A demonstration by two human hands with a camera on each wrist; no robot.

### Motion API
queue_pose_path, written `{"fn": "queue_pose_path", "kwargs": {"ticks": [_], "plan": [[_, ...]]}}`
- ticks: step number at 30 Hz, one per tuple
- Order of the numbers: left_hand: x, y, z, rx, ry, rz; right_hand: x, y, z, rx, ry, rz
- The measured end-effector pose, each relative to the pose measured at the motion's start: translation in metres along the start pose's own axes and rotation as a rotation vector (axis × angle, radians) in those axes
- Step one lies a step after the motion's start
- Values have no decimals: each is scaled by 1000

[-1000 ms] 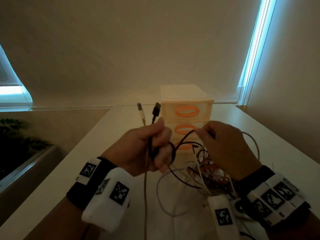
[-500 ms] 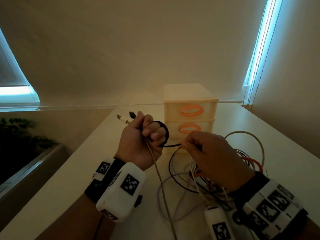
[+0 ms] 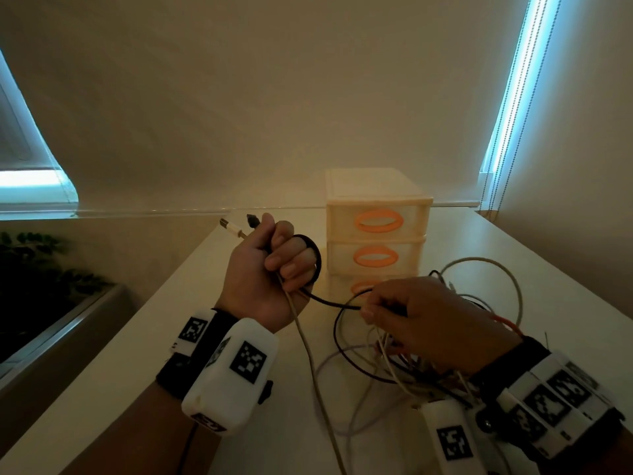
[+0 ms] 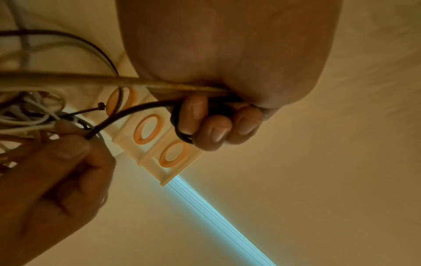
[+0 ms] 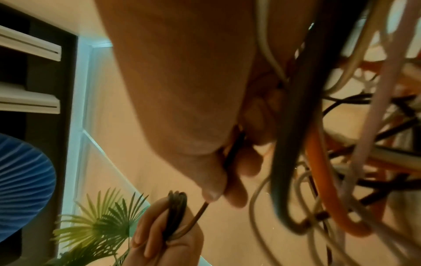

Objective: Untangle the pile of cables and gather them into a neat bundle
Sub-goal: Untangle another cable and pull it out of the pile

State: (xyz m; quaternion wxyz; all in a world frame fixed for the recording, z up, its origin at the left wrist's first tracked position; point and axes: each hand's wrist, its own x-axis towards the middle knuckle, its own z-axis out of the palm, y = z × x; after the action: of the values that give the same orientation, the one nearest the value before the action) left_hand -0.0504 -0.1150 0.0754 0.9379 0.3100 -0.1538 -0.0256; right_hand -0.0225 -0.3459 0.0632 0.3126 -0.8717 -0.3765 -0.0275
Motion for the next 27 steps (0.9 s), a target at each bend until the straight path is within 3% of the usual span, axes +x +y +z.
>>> {"fn": "queue_pose_path", "kwargs": {"ticks": [3, 7, 9, 13, 16, 18, 23, 27], "plan": [[0, 6, -2, -22, -20, 8, 0, 5, -7, 89, -46, 8], [-1, 3, 2, -18, -82, -53, 3, 16, -11, -28, 129, 105], [-5, 0, 8, 55, -165, -175, 5, 12, -7, -66, 201, 146], [-16, -22, 27, 653, -256, -431, 8, -2, 1, -17, 318, 107], [-12, -34, 32, 826, -131, -345, 5, -7, 4, 36, 428, -26], [-7, -36, 30, 755, -20, -199, 2, -11, 3, 71, 395, -87], [1, -24, 22, 333, 207, 107, -3, -19, 6, 131, 129, -119], [-1, -16, 18, 19, 176, 86, -1, -16, 9, 37, 96, -141]]}}
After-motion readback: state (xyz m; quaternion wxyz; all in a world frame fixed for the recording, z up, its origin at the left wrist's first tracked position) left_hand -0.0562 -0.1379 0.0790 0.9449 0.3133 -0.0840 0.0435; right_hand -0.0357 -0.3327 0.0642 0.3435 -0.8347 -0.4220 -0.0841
